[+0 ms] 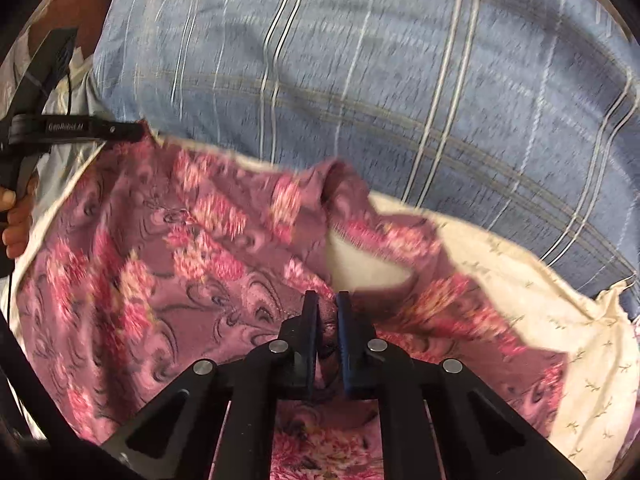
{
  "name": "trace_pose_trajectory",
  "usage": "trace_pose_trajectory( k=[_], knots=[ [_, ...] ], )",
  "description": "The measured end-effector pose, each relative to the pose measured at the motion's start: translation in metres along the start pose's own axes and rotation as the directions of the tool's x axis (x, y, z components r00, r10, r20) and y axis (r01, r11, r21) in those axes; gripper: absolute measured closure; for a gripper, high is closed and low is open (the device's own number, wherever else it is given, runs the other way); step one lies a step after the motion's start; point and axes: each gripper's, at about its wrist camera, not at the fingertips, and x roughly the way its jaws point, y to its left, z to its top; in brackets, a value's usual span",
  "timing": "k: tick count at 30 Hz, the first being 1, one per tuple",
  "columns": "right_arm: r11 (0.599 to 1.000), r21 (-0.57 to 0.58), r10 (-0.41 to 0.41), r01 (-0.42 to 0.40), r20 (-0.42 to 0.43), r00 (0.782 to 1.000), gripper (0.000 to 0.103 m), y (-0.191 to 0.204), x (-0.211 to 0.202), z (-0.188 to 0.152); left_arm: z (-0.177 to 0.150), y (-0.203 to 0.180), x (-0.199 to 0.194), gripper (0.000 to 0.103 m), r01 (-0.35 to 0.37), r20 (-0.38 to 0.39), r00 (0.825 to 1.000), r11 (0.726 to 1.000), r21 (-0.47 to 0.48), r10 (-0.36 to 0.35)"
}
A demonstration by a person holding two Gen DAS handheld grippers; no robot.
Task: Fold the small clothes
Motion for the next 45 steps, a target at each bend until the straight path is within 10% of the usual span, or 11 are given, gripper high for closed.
trace_pose_trajectory(
  k=[11, 28, 42, 45],
  knots=[
    [0.997, 0.015, -0.08, 0.081, -0.059, 0.995, 0.095, -0.012, 0.042, 0.012, -0.01, -0.006, 0.049, 0.096, -0.09, -0.103, 0.99, 0.996, 0.028, 0.093],
    [0.966, 0.26, -0.016, 0.008, 0.029, 0.999, 0.081, -0.113, -0.061, -0.041, -0.075, 0.007, -0.073, 0.093, 0.071, -0.086, 0.994, 0.996, 0.058, -0.066],
    [0.879, 0.463, -0.083, 0.111, -0.08, 0.993, 0.078, -0.165, -0.017, -0.065, -0.093, 0.0, -0.056, 0.092, 0.042, -0.1, 0.994, 0.998, 0.044, -0.038],
    [0.863, 0.491, -0.108, 0.116, -0.045, 0.993, 0.091, -0.172, -0.021, -0.064, -0.093, -0.005, -0.052, 0.092, 0.018, -0.099, 0.995, 0.998, 0.068, -0.011]
  ],
)
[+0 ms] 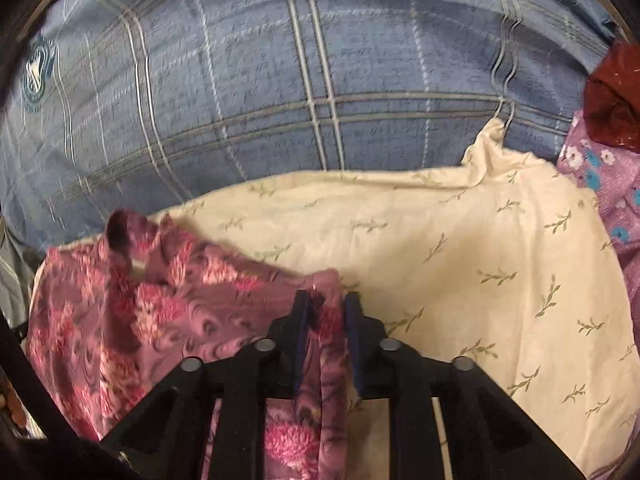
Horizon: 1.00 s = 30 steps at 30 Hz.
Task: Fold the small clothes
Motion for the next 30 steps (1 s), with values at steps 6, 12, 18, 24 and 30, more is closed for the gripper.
trace_pose_trajectory(
  k=[6, 12, 18, 24, 30],
  knots=[
    [0.998, -0.006, -0.063, 0.063, -0.035, 0.997, 0.092, -0.01, 0.018, -0.003, -0.001, -0.006, 0.017, 0.09, -0.095, -0.016, 0.995, 0.995, 0.03, 0.096],
    [0.997, -0.027, -0.073, 0.074, 0.028, 0.997, 0.078, 0.003, -0.01, -0.006, -0.004, -0.016, 0.008, 0.069, -0.227, 0.008, 0.974, 0.97, 0.082, 0.227],
    [0.985, -0.166, 0.057, -0.041, 0.093, 0.994, 0.059, 0.062, -0.063, -0.027, -0.017, -0.037, -0.006, 0.068, -0.415, 0.071, 0.91, 0.891, 0.182, 0.409],
    [0.921, -0.342, 0.217, -0.189, 0.046, 0.975, 0.056, 0.16, -0.092, -0.085, -0.025, -0.037, -0.019, 0.068, -0.402, 0.054, 0.915, 0.898, 0.178, 0.399],
    [0.804, -0.514, 0.318, -0.298, -0.051, 0.947, 0.053, 0.268, -0.1, -0.146, -0.007, 0.004, -0.038, 0.068, -0.325, -0.008, 0.945, 0.939, 0.117, 0.328]
  ],
)
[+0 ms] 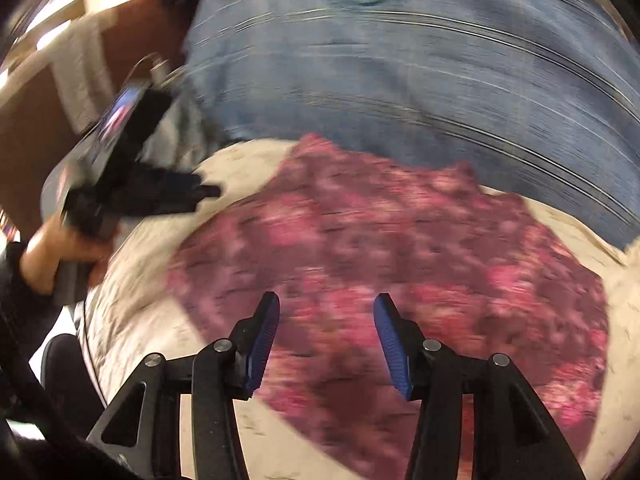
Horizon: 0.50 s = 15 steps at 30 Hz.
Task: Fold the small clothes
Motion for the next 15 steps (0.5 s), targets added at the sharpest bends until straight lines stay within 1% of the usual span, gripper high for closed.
trace_pose_trajectory(
  k=[4, 7, 9, 11, 15],
  knots=[
    [0.99, -0.135, 0.043, -0.045, -0.016, 0.999, 0.053, 0.059, 0.017, 0.004, 0.012, 0.017, 0.002, 0.068, 0.044, -0.017, 0.999, 0.999, -0.01, -0.044],
    [0.978, -0.194, 0.075, -0.08, -0.034, 0.997, 0.053, 0.091, 0.028, 0.006, 0.017, 0.025, 0.009, 0.068, 0.096, -0.043, 0.994, 0.995, -0.036, -0.098],
    [0.971, -0.22, 0.083, -0.092, -0.046, 0.995, 0.053, 0.105, 0.035, 0.005, 0.02, 0.028, 0.017, 0.068, 0.135, -0.061, 0.989, 0.989, -0.055, -0.138],
    [0.962, -0.253, 0.088, -0.102, -0.063, 0.994, 0.053, 0.118, 0.044, 0.004, 0.022, 0.029, 0.024, 0.068, 0.15, -0.07, 0.985, 0.987, -0.063, -0.155],
    [0.941, -0.33, 0.051, -0.077, -0.089, 0.995, 0.051, 0.138, 0.065, -0.002, 0.024, 0.028, 0.037, 0.068, 0.186, -0.091, 0.977, 0.979, -0.081, -0.193]
  ],
)
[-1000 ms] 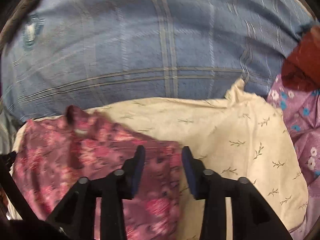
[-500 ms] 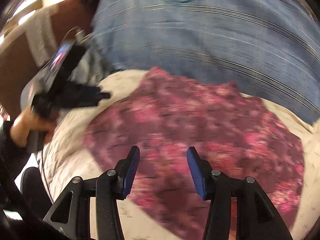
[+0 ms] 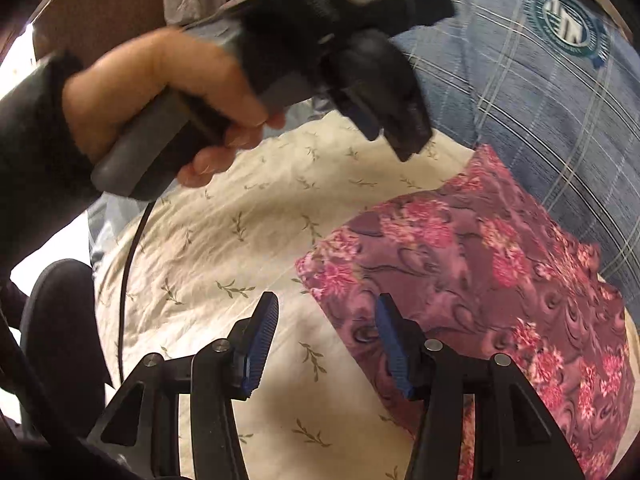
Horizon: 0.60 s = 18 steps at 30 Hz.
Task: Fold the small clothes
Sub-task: 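Grasp the shirt's edge with the left tool while the right tool pinches it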
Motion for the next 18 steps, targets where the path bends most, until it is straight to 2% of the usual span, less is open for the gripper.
trace_pose_trajectory(
  k=[5, 7, 12, 14, 18],
  knots=[
    [0.994, -0.063, -0.095, 0.093, -0.029, 0.995, 0.051, 0.012, 0.027, -0.002, 0.01, 0.001, 0.021, 0.068, 0.032, -0.036, 0.999, 0.999, -0.031, -0.033],
    [0.988, -0.08, -0.134, 0.131, -0.03, 0.991, 0.051, 0.015, 0.036, -0.006, 0.016, 0.002, 0.027, 0.068, 0.072, -0.04, 0.996, 0.996, -0.048, -0.074],
    [0.993, -0.022, -0.117, 0.117, -0.003, 0.993, 0.055, 0.009, 0.038, -0.009, 0.029, 0.004, 0.033, 0.066, 0.209, -0.001, 0.978, 0.972, -0.105, -0.21],
    [0.994, 0.002, -0.106, 0.106, 0.0, 0.994, 0.061, 0.001, 0.039, -0.009, 0.034, 0.005, 0.036, 0.059, 0.251, 0.016, 0.968, 0.96, -0.124, -0.251],
    [0.995, 0.023, -0.096, 0.095, 0.009, 0.995, 0.071, -0.005, 0.039, -0.01, 0.046, 0.0, 0.052, 0.059, 0.313, 0.008, 0.949, 0.939, -0.142, -0.315]
  ],
)
